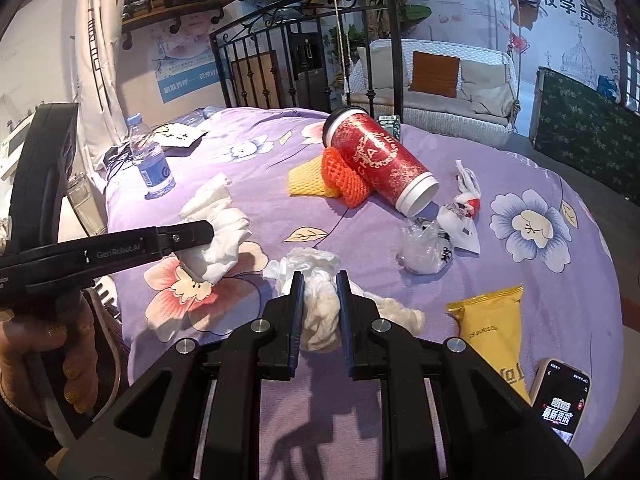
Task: Collect trash
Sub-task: 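Carry the tissue into the bin and open the left tool while the right tool carries its tissue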
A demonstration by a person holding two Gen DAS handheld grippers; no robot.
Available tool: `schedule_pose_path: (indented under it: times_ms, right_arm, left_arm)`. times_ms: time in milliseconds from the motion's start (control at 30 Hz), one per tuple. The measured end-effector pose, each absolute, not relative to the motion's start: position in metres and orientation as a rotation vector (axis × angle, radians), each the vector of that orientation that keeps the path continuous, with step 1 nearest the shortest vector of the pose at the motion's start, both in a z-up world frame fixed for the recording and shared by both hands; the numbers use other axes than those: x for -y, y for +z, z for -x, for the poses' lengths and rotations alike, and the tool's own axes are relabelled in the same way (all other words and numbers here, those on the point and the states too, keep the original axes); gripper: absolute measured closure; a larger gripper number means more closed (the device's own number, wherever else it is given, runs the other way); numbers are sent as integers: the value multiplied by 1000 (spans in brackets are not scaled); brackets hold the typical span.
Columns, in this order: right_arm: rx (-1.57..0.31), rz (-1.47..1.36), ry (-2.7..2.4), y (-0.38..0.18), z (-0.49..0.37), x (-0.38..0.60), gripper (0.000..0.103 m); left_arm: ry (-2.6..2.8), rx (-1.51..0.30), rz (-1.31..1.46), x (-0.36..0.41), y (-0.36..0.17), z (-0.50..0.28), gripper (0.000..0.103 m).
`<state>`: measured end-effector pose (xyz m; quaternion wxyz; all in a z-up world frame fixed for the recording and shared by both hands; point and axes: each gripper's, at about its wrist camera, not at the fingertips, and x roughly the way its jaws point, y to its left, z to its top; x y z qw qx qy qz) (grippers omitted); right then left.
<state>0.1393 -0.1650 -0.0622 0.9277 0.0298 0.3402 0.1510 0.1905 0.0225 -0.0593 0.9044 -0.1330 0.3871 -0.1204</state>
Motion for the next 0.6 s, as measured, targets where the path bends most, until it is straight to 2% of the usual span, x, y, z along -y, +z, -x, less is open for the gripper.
schedule_pose_path:
  times_ms: [600]
  right_arm:
    - [-722,-24,518,-69,-108,88,86]
  left_arm:
    - [-2,-780,329,-127,-61,-105,89]
